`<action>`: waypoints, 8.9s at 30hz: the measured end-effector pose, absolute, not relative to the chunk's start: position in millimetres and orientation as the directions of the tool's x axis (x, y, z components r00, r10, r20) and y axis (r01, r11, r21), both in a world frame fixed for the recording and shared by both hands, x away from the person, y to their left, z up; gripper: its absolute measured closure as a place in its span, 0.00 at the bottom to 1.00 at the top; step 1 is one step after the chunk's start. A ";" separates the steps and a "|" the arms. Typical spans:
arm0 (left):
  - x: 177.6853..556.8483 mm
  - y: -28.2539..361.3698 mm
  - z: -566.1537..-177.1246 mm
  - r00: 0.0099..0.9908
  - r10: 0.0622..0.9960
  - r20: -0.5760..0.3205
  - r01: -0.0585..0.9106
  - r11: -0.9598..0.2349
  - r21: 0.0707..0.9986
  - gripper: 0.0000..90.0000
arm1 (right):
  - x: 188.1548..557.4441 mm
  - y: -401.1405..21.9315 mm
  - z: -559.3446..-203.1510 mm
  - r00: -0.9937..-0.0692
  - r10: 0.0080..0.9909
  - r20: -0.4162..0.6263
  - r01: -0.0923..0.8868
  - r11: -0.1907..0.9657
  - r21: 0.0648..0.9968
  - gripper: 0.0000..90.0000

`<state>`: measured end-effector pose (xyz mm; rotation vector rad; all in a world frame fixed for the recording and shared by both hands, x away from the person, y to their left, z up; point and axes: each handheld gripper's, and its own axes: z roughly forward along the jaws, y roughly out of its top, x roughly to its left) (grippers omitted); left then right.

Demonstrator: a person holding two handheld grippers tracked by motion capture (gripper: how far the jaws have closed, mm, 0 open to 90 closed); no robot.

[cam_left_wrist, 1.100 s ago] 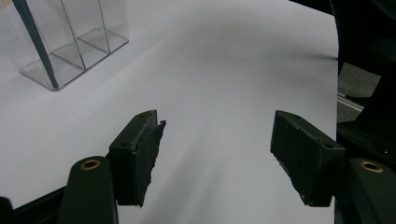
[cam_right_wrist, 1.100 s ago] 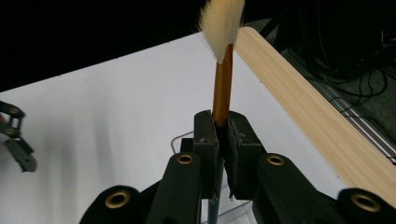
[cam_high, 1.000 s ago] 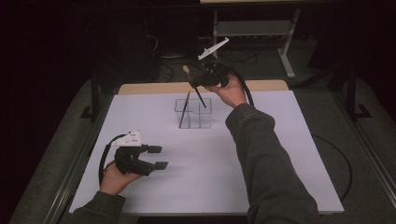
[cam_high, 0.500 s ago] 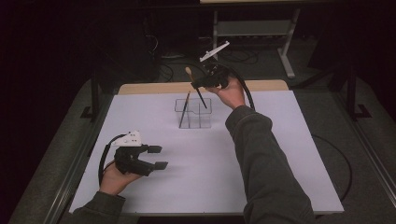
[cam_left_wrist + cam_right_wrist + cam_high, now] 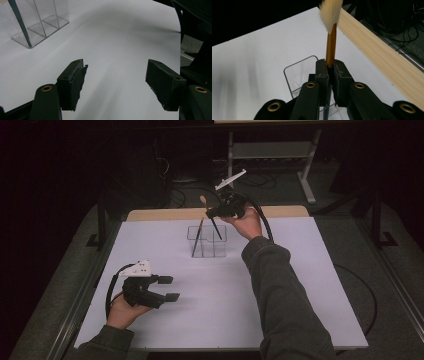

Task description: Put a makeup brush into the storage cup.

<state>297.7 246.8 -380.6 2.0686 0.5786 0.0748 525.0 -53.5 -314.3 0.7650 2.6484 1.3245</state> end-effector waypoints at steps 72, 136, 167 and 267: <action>298.7 247.2 -380.9 0.885 0.428 -0.184 0.379 -0.432 0.818 0.33 | 509.5 -64.5 -355.5 -0.841 0.511 0.178 0.455 0.488 0.745 0.74; 299.1 245.2 -380.3 0.863 0.486 -0.137 0.360 -0.401 0.843 0.27 | 456.5 -128.1 -352.1 -0.828 0.534 0.172 0.439 0.424 0.792 0.54; 298.5 247.4 -379.7 0.828 0.550 -0.108 0.356 -0.366 0.860 0.24 | 431.1 -161.9 -362.2 -0.801 0.571 0.178 0.447 0.375 0.812 0.42; 292.9 253.4 -381.5 0.780 0.620 -0.086 0.377 -0.355 0.856 0.17 | 348.8 -213.3 -390.0 -0.750 0.637 0.179 0.457 0.302 0.837 0.20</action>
